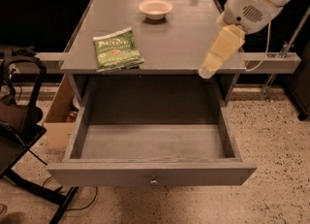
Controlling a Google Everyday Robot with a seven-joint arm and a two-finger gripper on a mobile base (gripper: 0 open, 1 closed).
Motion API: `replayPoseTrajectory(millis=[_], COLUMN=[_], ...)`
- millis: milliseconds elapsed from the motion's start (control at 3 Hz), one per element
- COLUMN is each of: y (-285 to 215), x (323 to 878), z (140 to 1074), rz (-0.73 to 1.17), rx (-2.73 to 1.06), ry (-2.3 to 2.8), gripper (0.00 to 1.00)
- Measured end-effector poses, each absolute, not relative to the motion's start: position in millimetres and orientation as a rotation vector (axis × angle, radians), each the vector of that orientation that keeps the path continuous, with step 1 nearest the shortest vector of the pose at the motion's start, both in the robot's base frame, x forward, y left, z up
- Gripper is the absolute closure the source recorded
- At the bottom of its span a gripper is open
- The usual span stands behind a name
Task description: Place green jalapeno chip bag into top drawer
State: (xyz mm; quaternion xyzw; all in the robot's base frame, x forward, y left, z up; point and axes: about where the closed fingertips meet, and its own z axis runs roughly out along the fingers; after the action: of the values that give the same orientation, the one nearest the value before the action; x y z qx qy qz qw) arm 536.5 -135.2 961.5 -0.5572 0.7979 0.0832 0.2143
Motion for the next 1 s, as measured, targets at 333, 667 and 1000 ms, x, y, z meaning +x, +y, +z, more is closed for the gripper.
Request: replayPoseTrajectory(millis=[333,667,1000], y=[-97.8,-57.2,-57.2], x=[561.7,581.5,581.5], z=[953.9,941.3,941.3], rz=[0.286,0.349,0.349], rx=[-1.443,-1.281,-1.281], ry=[2.294,2.393,2.393], gripper=[0.00,0.00,0.00])
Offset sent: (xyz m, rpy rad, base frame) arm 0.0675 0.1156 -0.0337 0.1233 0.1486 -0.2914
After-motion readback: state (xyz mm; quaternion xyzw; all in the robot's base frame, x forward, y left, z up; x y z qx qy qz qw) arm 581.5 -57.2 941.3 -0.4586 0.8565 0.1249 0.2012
